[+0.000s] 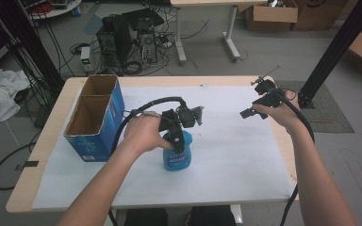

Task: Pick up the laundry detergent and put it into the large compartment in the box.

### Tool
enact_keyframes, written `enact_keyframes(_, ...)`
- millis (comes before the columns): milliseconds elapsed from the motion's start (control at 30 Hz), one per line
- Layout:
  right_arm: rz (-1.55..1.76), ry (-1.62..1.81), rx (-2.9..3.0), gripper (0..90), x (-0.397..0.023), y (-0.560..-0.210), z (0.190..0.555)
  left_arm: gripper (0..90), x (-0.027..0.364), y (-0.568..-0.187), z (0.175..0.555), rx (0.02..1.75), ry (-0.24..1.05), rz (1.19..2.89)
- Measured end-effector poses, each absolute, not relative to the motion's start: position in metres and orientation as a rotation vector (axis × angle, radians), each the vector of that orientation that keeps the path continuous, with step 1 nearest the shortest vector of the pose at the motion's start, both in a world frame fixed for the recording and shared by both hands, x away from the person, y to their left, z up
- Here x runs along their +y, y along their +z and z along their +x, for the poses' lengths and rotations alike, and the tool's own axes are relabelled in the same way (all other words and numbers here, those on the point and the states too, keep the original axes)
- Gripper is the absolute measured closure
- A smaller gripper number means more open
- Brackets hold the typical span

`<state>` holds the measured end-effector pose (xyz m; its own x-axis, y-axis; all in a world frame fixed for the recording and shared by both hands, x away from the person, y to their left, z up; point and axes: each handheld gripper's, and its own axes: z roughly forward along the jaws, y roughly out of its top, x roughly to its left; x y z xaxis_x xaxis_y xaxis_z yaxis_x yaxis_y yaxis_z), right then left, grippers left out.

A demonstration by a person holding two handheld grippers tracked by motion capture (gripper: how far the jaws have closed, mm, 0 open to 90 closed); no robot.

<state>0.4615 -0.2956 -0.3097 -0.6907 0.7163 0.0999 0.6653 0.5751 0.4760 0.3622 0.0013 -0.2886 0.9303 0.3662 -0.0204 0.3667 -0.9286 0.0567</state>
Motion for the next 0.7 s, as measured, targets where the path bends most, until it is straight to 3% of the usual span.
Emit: enact_keyframes(700,1.174,0.746,2.7,17.4,-0.289,-0.308,0.463,37.6,0.05,-0.235,0.377,1.114,0.019,2.809)
